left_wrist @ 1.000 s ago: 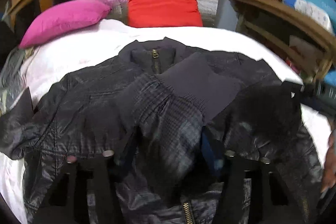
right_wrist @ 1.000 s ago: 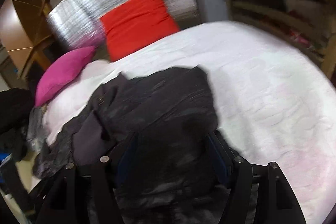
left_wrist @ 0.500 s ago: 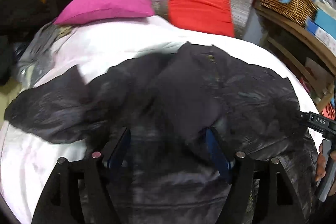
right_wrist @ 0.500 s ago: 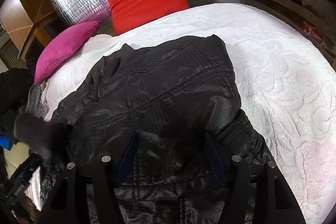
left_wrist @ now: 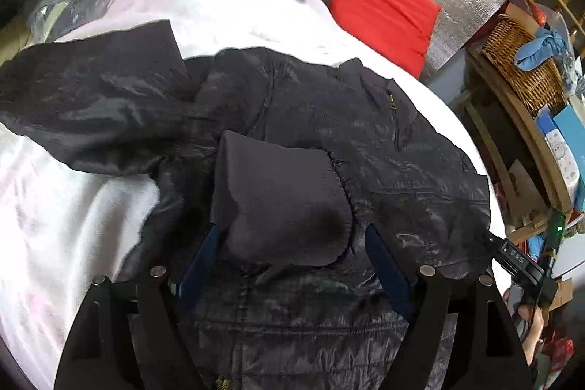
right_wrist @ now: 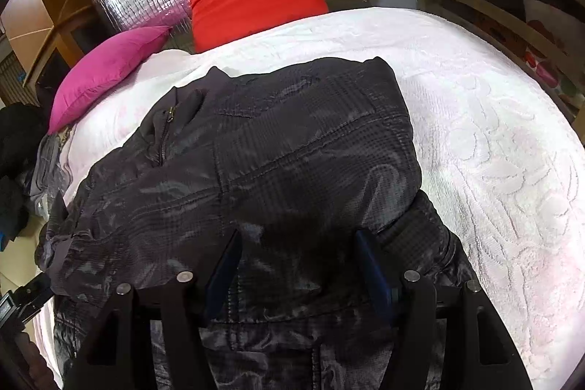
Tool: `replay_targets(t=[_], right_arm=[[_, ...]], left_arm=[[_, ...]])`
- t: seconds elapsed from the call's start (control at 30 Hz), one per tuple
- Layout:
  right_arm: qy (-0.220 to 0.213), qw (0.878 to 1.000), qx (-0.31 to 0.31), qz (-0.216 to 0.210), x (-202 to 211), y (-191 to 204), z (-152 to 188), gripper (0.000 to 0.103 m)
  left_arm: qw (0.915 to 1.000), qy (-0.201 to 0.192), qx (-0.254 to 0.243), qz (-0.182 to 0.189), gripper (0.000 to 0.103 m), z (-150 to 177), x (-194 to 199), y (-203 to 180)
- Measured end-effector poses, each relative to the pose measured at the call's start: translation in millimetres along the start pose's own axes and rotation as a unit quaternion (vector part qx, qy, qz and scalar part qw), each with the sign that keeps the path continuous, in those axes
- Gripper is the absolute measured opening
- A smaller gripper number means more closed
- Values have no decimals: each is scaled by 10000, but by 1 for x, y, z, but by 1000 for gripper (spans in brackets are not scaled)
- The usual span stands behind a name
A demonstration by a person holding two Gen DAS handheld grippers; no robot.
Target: Fold large clothes
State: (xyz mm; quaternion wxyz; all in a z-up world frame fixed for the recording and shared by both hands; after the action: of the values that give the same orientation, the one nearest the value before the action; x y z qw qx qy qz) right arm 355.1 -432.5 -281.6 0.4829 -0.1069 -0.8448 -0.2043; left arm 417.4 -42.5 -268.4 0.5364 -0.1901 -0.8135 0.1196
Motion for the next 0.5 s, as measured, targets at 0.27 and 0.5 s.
replay_targets(t=[0.27,0.5], right_arm=[[-19,10000,-53,-51,1,-1,0,67],[-25,9999,52,94,-1,4,2,67]], left_arm=[[9955,-705,-453,-432,21,-14,11,-18],[9847,-711,-896,-1314,21,-14,-1,-22]])
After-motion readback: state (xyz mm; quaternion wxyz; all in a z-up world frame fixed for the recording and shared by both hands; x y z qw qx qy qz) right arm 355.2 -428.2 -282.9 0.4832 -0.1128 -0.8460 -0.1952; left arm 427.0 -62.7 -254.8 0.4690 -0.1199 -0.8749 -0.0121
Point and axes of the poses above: each gripper's, at about its wrist camera, not at the fingertips, and x roughly against the way its jaws point, y to its left, z to its underside, the point moved 2 cm from there along -x, roughly the way its jaws point, and after that the axes turned 7 degrees about y, right-handed, at the moved point
